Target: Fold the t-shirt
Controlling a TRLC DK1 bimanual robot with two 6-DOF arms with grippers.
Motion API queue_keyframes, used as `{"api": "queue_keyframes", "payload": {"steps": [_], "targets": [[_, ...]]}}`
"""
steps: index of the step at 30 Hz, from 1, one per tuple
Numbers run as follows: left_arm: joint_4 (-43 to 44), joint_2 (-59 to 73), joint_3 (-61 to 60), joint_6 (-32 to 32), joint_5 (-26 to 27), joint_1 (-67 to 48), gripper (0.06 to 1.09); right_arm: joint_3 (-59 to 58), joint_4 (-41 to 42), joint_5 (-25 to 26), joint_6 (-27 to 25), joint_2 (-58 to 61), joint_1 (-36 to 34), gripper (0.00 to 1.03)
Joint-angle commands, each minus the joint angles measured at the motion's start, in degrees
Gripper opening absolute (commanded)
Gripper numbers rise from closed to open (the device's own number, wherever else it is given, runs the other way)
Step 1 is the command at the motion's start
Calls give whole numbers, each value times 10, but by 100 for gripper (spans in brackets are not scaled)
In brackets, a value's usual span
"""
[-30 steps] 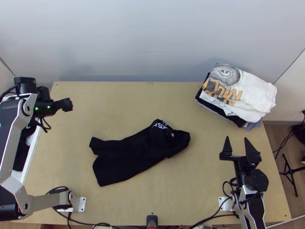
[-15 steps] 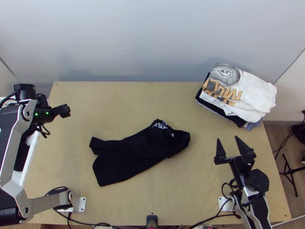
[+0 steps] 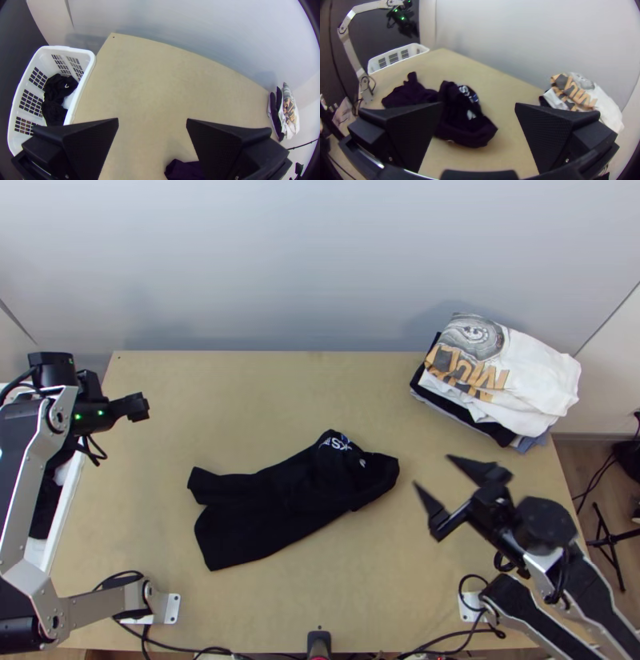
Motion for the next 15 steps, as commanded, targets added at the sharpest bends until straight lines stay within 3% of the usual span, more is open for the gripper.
{"api": "queue_keyframes", "payload": {"steps": [1, 7, 15], "targets": [[14, 16, 10, 15, 1, 1, 104, 99, -148, -71, 78, 132, 108, 99], [18, 34, 15, 21, 1, 5, 104, 41, -145, -82, 84, 159, 191, 99], [18, 41, 10, 22, 1, 5, 103, -61, -46, -80, 18, 170, 246, 96]]}}
